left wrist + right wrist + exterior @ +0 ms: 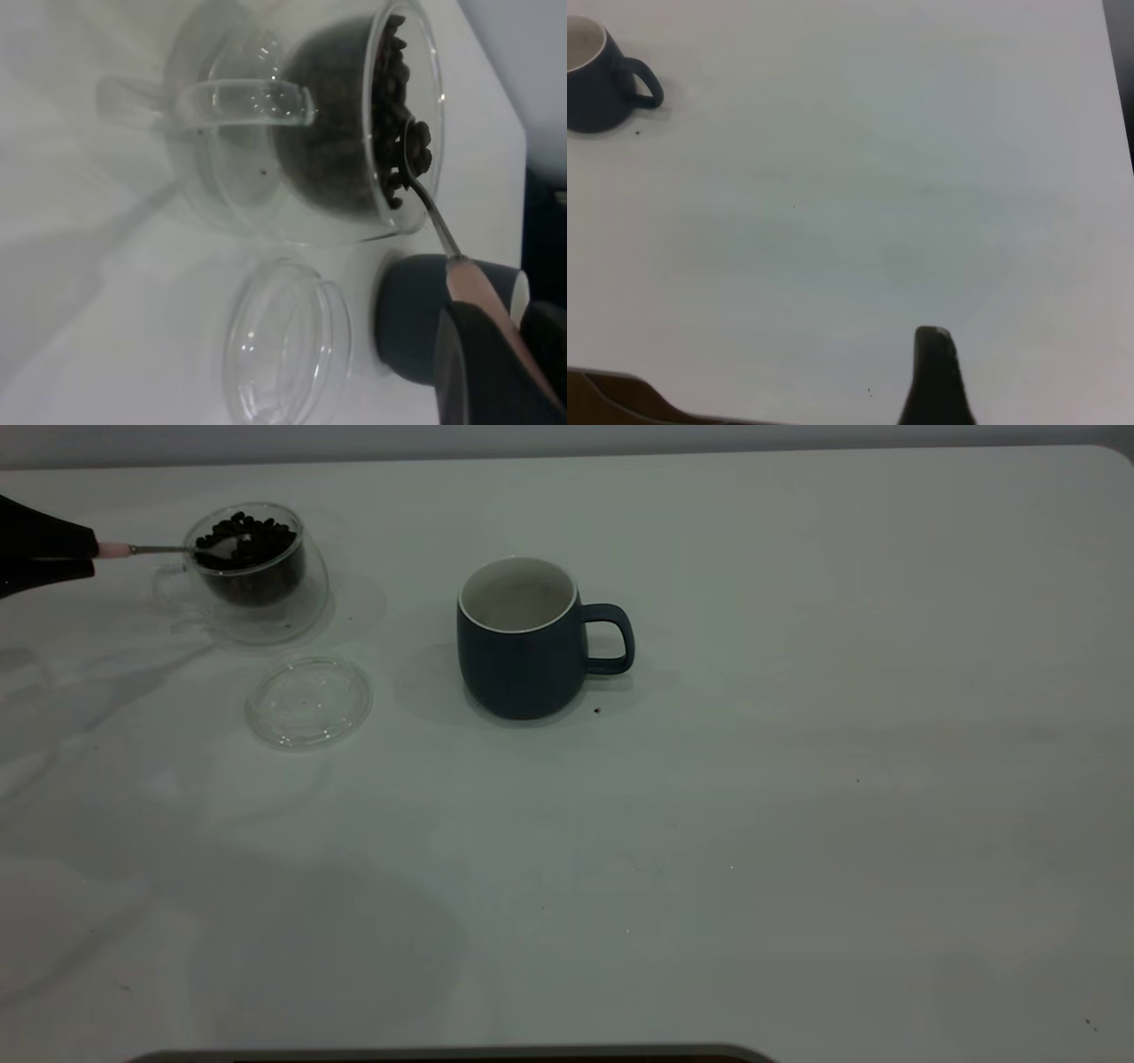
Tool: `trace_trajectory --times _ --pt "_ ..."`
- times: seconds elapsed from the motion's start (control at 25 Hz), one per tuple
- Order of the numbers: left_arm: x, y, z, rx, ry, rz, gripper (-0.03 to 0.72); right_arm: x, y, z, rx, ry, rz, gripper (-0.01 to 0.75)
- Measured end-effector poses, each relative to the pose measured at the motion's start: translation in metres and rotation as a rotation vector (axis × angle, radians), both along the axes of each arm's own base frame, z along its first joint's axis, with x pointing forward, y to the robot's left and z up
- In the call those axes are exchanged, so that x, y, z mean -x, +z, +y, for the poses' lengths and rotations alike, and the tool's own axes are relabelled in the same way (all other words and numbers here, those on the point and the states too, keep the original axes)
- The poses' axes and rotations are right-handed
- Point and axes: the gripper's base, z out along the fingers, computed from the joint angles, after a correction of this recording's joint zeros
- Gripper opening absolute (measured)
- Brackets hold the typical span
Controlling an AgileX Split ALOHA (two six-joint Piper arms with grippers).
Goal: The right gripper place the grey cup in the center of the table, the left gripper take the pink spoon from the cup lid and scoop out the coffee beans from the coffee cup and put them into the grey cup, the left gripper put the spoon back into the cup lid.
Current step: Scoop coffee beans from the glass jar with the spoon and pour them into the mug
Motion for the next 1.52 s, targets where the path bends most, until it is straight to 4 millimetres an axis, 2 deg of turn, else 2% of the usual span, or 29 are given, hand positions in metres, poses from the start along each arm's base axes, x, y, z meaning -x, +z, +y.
trace_trajectory --times 0.48,0.76,1.12,1.28,1.52 --pt "0.004 0.009 0.010 0.122 0.036 -0.019 0.122 0.000 0.000 0.000 -0.001 -0.001 0.000 0.591" --pt "0.007 0.015 0.008 0.197 0.001 -0.041 0.122 0.000 0.000 0.000 0.000 0.000 0.000 0.591" --pt "0.008 0.015 0.007 0.200 -0.014 -0.038 0.122 0.000 0.000 0.000 0.000 0.000 0.000 0.591" --pt "0.008 0.014 -0.004 0.194 -0.069 -0.012 0.122 0.000 0.000 0.000 0.000 0.000 0.000 0.591" --pt "0.001 0.014 -0.032 0.195 -0.146 -0.004 0.122 0.000 0.000 0.000 0.000 0.000 0.000 0.591"
